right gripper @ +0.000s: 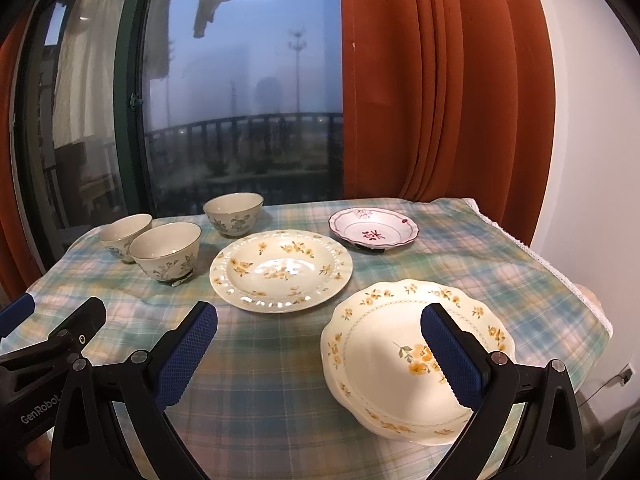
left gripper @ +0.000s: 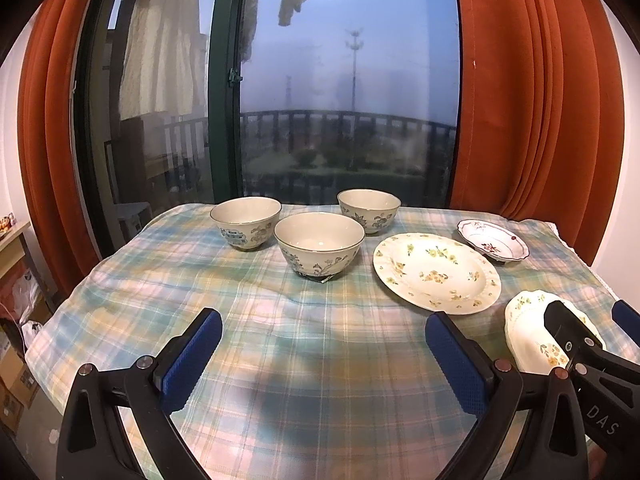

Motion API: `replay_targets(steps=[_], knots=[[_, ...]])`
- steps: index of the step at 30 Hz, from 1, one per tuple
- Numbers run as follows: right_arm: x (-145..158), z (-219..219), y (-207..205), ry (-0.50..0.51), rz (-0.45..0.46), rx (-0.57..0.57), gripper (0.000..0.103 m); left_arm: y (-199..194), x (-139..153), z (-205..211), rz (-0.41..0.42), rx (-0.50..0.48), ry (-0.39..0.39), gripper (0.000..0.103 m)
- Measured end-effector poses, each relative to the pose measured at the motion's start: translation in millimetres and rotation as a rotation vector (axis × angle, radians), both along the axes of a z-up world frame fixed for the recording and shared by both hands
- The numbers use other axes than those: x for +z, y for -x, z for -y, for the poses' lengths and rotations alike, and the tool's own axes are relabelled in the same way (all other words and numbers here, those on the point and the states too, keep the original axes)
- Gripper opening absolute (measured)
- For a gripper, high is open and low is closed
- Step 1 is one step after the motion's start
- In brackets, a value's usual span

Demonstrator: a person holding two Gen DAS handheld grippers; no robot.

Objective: Organize plates and bowls

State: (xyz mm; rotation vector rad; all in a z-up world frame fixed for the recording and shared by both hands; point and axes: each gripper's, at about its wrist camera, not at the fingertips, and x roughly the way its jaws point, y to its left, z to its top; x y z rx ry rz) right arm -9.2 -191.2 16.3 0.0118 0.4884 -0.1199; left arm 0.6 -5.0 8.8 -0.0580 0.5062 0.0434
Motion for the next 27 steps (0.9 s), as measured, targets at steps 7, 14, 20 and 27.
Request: replay_targets(steps=[7,14,20,27], knots=[[-1.7,-2.0,-1.0,0.007,-0.002,-0.009,0.103,0.2,-1.1,-0.2,0.003,0.001,-0.011,0.102],[-5.8,-1.1,-1.6,-0.010,-0.019,-0.009,0.103,1.8,-3.3,-2.2,0.002,0.000,-0.017,0.102],[-7.5,1.2,-2.4,-0.025,-0.028,-0.004,0.103,1.6,-4.7,-1.4,-0.001,0.000,-0.018,0.102],[-6.2,0.8,-1.7,-0.029,-0.018,-0.006,0.103,2.4,-6.2,-1.2,0.007,-0.001,-0.026,0.102]])
